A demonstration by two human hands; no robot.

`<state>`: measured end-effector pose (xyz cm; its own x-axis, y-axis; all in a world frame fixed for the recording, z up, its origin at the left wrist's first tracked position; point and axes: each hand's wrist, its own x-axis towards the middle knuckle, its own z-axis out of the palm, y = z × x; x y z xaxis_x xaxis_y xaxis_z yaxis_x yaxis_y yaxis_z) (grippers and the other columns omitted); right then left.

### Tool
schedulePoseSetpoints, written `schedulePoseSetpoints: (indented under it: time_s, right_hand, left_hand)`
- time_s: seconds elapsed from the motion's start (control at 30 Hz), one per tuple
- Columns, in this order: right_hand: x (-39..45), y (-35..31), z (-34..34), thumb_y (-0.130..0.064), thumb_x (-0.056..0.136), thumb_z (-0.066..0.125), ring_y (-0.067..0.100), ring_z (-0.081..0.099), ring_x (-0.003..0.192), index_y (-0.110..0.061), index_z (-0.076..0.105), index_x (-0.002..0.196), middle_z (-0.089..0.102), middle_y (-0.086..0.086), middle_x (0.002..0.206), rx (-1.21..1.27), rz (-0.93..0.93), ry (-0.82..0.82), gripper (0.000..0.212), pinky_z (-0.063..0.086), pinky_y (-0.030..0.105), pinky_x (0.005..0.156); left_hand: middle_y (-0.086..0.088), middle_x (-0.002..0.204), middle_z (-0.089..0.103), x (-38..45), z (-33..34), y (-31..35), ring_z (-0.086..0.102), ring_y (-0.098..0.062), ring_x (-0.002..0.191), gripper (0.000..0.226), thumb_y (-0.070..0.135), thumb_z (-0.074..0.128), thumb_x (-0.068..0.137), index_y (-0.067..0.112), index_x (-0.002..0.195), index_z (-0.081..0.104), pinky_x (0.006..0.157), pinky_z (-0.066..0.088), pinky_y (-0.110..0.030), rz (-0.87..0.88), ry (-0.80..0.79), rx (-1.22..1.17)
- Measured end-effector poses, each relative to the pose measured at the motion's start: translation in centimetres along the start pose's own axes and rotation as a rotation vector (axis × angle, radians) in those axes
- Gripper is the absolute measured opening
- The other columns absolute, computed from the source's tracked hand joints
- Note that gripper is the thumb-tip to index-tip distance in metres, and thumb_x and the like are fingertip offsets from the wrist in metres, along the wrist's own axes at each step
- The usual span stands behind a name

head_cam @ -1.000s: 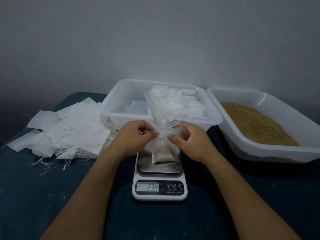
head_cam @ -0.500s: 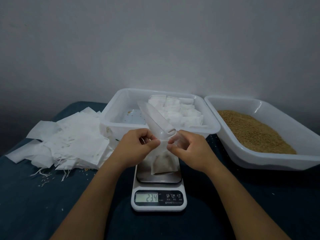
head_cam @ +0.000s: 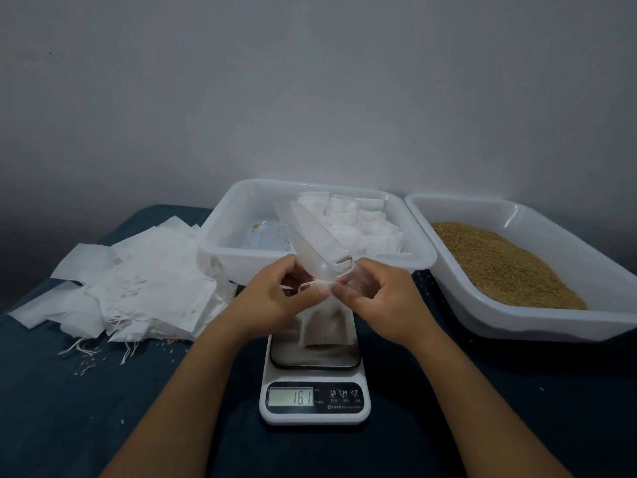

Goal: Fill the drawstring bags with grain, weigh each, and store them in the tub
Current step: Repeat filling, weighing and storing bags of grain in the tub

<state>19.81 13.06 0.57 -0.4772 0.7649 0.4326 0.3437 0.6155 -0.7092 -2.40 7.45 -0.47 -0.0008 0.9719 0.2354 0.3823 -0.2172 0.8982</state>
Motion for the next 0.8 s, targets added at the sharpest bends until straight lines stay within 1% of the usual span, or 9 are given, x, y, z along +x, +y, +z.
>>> schedulePoseSetpoints:
  time_s: [0.07, 0.17, 0.27, 0.37, 0.43, 0.5, 0.57, 0.67, 0.8]
  right_hand:
    - [0.1, -0.6, -0.5, -0.041, 0.089, 0.08, 0.005, 0.055, 0.063, -0.041, 0.071, 0.088, 0.061, -0.003, 0.068, 0.068, -0.025, 0.027, 0.009, 0.051, 0.022, 0.063]
    - [0.4, -1.6, -1.0, -0.045, 0.088, 0.077, 0.032, 0.068, 0.081, -0.026, 0.073, 0.093, 0.07, 0.013, 0.084, 0.192, -0.043, 0.027, 0.02, 0.059, 0.054, 0.076]
    - [0.5, -2.5, -1.4, -0.044, 0.089, 0.076, 0.041, 0.07, 0.096, -0.011, 0.073, 0.099, 0.072, 0.017, 0.095, 0.244, -0.09, 0.025, 0.035, 0.057, 0.062, 0.083]
    - [0.5, -3.5, -1.6, -0.038, 0.091, 0.077, 0.03, 0.072, 0.099, -0.014, 0.074, 0.103, 0.075, 0.006, 0.098, 0.261, -0.114, -0.002, 0.027, 0.06, 0.056, 0.086]
    - [0.5, -3.7, -1.8, -0.029, 0.095, 0.077, 0.013, 0.073, 0.092, -0.021, 0.074, 0.109, 0.075, -0.012, 0.093, 0.238, -0.143, -0.009, 0.017, 0.062, 0.033, 0.078]
    - [0.4, -3.6, -1.9, -0.021, 0.097, 0.076, -0.001, 0.068, 0.08, -0.023, 0.072, 0.114, 0.069, -0.027, 0.084, 0.21, -0.167, 0.011, 0.018, 0.052, 0.011, 0.07]
    - [0.3, -3.4, -2.0, -0.021, 0.097, 0.076, 0.0, 0.068, 0.082, -0.026, 0.072, 0.116, 0.069, -0.026, 0.086, 0.186, -0.155, 0.009, 0.02, 0.052, 0.011, 0.07]
    - [0.4, -3.3, -1.8, -0.03, 0.096, 0.076, 0.014, 0.071, 0.086, -0.038, 0.072, 0.115, 0.074, -0.011, 0.092, 0.139, -0.104, -0.009, 0.021, 0.059, 0.025, 0.075]
    - [0.6, -3.4, -1.5, -0.033, 0.095, 0.077, 0.015, 0.07, 0.082, -0.041, 0.072, 0.114, 0.074, -0.008, 0.089, 0.133, -0.096, 0.001, 0.021, 0.057, 0.023, 0.073]
  left_hand:
    - [0.007, 0.108, 0.075, -0.2, 0.2, 0.3, 0.073, -0.012, 0.098, 0.05, 0.05, 0.085, 0.077, 0.031, 0.119, 0.068, 0.083, 0.061, -0.03, 0.0, -0.106, -0.076]
    - [0.004, 0.108, 0.074, -0.5, 1.0, 0.8, 0.072, -0.021, 0.1, 0.049, 0.039, 0.088, 0.077, 0.036, 0.12, 0.067, 0.087, 0.06, -0.038, 0.014, -0.183, -0.104]
    - [0.012, 0.085, 0.07, -0.5, 1.7, 1.5, 0.067, -0.01, 0.077, 0.023, 0.035, 0.082, 0.081, 0.037, 0.098, 0.067, 0.068, 0.053, -0.029, 0.107, -0.175, -0.013]
    - [0.007, 0.082, 0.072, -0.5, 2.2, 1.8, 0.072, -0.013, 0.076, 0.012, 0.026, 0.077, 0.086, 0.026, 0.095, 0.07, 0.065, 0.059, -0.032, 0.07, -0.146, -0.067]
    - [0.001, 0.087, 0.076, -0.5, 2.3, 1.7, 0.077, -0.018, 0.082, 0.009, 0.022, 0.076, 0.091, 0.02, 0.1, 0.073, 0.063, 0.061, -0.03, 0.062, -0.102, -0.104]
    - [0.001, 0.086, 0.077, -0.5, 2.4, 1.5, 0.078, -0.017, 0.082, 0.009, 0.021, 0.075, 0.093, 0.021, 0.102, 0.072, 0.062, 0.059, -0.024, 0.047, -0.039, -0.104]
    - [0.004, 0.086, 0.078, -0.4, 2.3, 1.2, 0.078, -0.015, 0.081, 0.01, 0.025, 0.076, 0.093, 0.025, 0.103, 0.072, 0.063, 0.06, -0.024, 0.003, -0.005, -0.076]
    - [0.007, 0.081, 0.078, -0.3, 2.2, 0.8, 0.077, -0.012, 0.075, 0.011, 0.032, 0.075, 0.092, 0.027, 0.101, 0.071, 0.067, 0.063, -0.029, -0.039, 0.0, 0.036]
    - [0.007, 0.079, 0.077, -0.4, 2.3, 1.0, 0.076, -0.012, 0.071, 0.005, 0.03, 0.072, 0.092, 0.026, 0.094, 0.071, 0.067, 0.065, -0.034, -0.015, 0.002, 0.094]
